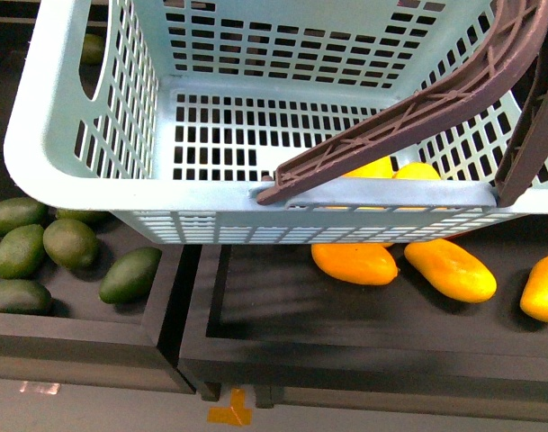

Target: Pick lemon and mango into basket

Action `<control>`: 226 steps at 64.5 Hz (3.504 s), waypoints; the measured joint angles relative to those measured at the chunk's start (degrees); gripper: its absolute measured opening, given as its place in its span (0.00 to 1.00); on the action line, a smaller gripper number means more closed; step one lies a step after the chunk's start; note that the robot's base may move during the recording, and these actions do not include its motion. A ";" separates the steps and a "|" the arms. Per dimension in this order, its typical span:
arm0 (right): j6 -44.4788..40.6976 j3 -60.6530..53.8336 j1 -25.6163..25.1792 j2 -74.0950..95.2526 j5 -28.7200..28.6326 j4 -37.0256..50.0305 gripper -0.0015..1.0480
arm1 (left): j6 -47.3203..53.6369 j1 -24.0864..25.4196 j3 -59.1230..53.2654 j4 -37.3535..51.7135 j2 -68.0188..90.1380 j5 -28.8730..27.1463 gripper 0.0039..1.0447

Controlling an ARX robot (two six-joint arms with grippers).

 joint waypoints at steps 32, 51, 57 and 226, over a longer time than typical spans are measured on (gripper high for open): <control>-0.07 0.00 0.00 -0.13 0.02 -0.07 0.70 | -0.04 0.00 0.00 0.00 0.00 0.00 0.15; -0.07 0.00 0.02 -0.20 0.15 -0.13 0.92 | 0.00 -0.90 0.00 0.00 0.00 1.11 0.15; -0.07 0.00 0.02 -0.28 0.11 -0.15 0.92 | -0.55 -0.90 0.00 0.02 0.00 1.53 0.15; -0.15 -0.04 -0.09 -0.31 -0.09 -0.26 0.92 | -47.63 27.32 5.42 20.72 23.89 -23.34 0.15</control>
